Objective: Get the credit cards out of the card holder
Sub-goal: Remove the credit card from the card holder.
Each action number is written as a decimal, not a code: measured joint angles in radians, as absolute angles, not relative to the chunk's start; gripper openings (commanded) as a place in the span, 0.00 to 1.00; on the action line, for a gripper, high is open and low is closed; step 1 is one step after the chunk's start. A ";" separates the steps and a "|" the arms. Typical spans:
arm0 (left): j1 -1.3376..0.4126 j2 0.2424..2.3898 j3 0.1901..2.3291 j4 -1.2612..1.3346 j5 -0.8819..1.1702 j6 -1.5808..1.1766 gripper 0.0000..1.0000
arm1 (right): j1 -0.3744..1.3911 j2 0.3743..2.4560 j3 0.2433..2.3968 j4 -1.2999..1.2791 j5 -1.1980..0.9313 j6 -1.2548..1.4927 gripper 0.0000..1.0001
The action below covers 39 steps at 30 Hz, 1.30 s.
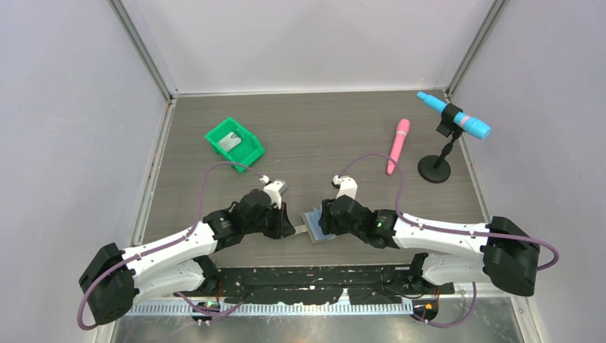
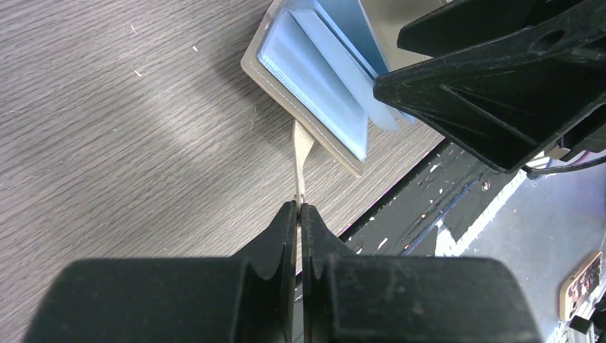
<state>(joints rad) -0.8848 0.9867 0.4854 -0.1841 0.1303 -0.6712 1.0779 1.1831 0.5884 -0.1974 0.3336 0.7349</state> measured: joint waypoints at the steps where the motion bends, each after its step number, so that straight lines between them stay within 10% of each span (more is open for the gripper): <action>1: -0.885 0.987 0.485 -0.186 0.130 -0.671 0.00 | 1.078 1.182 0.587 -0.191 0.326 0.734 0.51; 33: -0.883 0.987 0.480 -0.197 0.123 -0.662 0.00 | 1.032 1.171 0.540 -0.090 0.220 0.744 0.50; 39: -0.883 0.987 0.480 -0.197 0.124 -0.653 0.00 | 1.030 1.172 0.539 -0.077 0.208 0.744 0.32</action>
